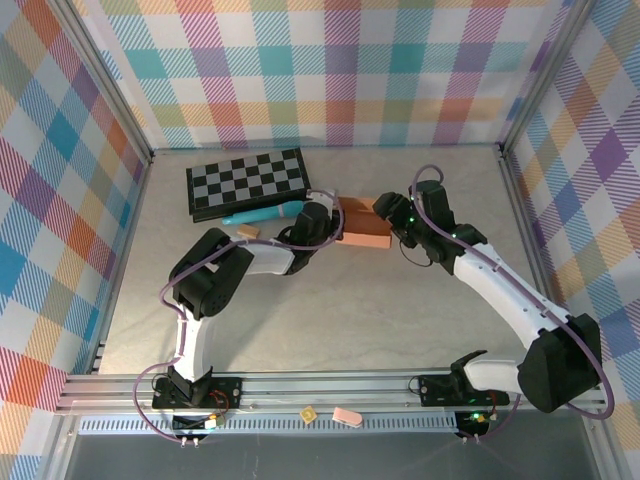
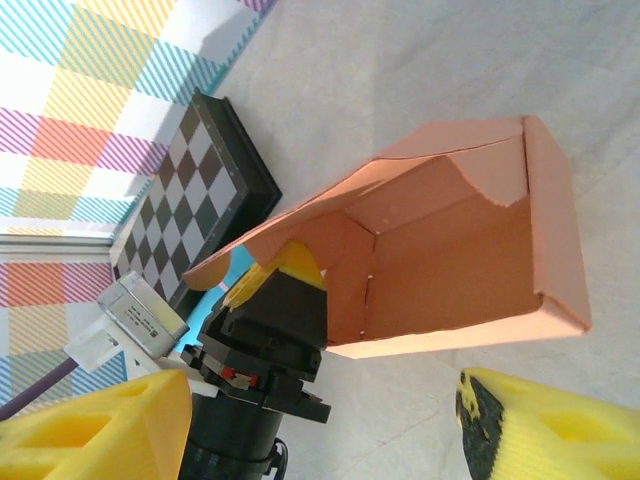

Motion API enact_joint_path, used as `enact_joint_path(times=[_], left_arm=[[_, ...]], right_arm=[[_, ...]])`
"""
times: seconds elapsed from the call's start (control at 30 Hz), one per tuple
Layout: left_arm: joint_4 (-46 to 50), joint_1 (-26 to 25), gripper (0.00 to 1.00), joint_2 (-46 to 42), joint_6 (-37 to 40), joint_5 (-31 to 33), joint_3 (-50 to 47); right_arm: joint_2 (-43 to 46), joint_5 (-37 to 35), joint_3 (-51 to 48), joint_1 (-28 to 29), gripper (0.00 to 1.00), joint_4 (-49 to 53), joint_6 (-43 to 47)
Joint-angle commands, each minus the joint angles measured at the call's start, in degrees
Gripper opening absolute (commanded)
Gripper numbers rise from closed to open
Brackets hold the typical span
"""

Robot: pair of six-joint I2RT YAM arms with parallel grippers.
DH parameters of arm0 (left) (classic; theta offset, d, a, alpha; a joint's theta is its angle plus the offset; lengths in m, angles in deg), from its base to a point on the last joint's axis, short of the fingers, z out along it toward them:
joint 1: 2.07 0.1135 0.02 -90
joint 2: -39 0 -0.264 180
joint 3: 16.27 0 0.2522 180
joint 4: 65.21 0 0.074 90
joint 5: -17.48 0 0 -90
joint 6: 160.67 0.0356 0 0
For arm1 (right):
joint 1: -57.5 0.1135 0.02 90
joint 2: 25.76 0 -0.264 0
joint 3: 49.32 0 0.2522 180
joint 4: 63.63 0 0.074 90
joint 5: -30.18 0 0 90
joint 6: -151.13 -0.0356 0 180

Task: Fold the paper box

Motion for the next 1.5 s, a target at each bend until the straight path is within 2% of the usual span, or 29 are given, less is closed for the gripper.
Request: enact_joint_path(times=[0.0, 0.27, 0.47, 0.7, 1.03, 1.13, 1.2, 1.3, 1.37, 1.47], left_arm=[[6.5, -2.0, 0.2, -1.7, -0.8, 0.8, -2.3], [7.9, -5.7, 0.43, -7.5, -4.8, 3.4, -8.1], [12.7, -8.2, 0.46, -14.1, -7.5, 4.6, -10.6], [24.1, -10.9, 0.47, -20.9, -11.9, 0.8, -10.1], [30.7, -11.6, 0.47, -32.9, -21.9, -8.6, -10.1], [34.4, -11.4, 0.47, -34.6, -24.7, -9.2, -8.2], [37.4, -10.7, 0.47, -35.3, -28.0, -8.3, -6.4], [44.7, -7.8, 0.44, -34.4, -38.4, -8.2, -1.1], [52.6, -7.1, 0.39, -32.6, -44.1, -6.6, 4.7], [60.7, -6.7, 0.39, -29.6, -49.1, -4.4, 12.3]], right_arm=[[2.0, -1.8, 1.7, -0.1, 0.7, 4.6, -1.0], [4.4, -1.6, 3.2, -1.8, 0.71, 9.6, 0.0], [4.7, -0.5, 4.6, -3.1, 0.71, 12.2, 0.7], [2.6, 3.6, 9.2, -5.1, 0.7, 16.6, 1.9], [-0.9, 12.7, 12.3, -8.6, 0.67, 17.3, -2.4], [-3.3, 14.9, 13.9, -9.9, 0.65, 17.8, -3.1], [-4.8, 15.1, 15.6, -10.6, 0.64, 18.0, -1.8], [-8.5, 16.6, 20.0, -12.0, 0.58, 21.7, 0.3], [-11.8, 17.9, 23.1, -12.7, 0.54, 25.6, 0.7], [-15.6, 21.4, 24.7, -13.0, 0.49, 27.5, -0.2]])
